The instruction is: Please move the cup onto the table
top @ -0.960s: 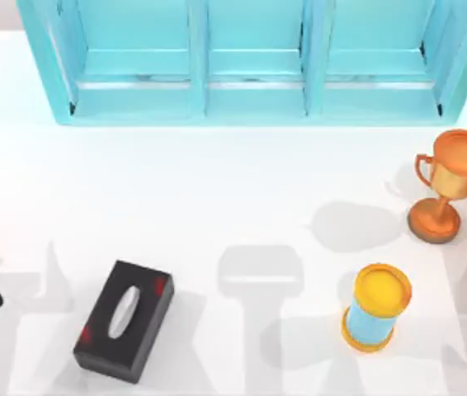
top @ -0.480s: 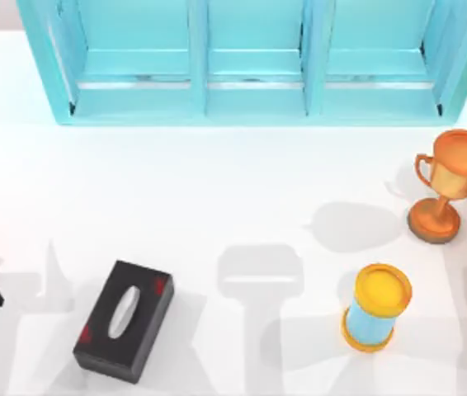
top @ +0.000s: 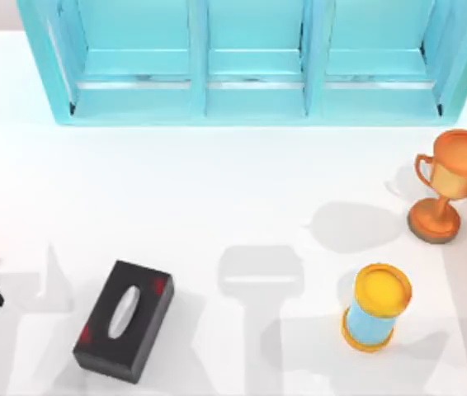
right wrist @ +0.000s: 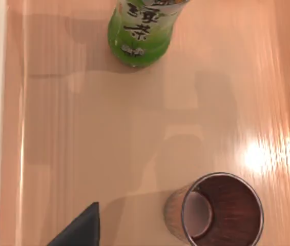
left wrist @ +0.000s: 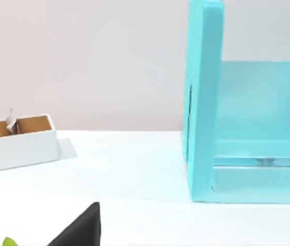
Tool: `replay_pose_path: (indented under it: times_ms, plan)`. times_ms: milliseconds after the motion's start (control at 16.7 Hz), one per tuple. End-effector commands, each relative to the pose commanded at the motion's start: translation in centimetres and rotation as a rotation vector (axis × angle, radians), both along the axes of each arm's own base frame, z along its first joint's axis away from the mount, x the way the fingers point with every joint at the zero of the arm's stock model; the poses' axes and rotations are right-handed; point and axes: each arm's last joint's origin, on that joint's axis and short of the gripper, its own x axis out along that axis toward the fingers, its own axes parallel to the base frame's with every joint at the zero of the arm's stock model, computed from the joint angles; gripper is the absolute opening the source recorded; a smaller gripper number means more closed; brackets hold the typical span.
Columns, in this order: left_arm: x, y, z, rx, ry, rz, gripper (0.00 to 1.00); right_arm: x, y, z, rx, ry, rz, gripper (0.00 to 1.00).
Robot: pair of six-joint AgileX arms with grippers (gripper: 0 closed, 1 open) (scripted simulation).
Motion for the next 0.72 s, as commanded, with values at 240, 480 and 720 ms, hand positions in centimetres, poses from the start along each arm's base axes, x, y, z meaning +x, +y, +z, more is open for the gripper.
replay_pose_path:
  times_ms: [240, 480, 720]
  plan:
    - [0.0, 0.0, 0.0, 0.0, 0.0, 0.0, 1.0, 4.7, -3.4, 0.7, 0.067, 0.335, -0.009, 1.0]
    - [0.0, 0.0, 0.0, 0.0, 0.0, 0.0, 1.0, 7.8, -6.3, 0.2, 0.142, 0.553, -0.004, 1.0]
    - [0.0, 0.0, 0.0, 0.0, 0.0, 0.0, 1.0, 8.7, -7.3, -0.2, 0.172, 0.619, -0.001, 1.0]
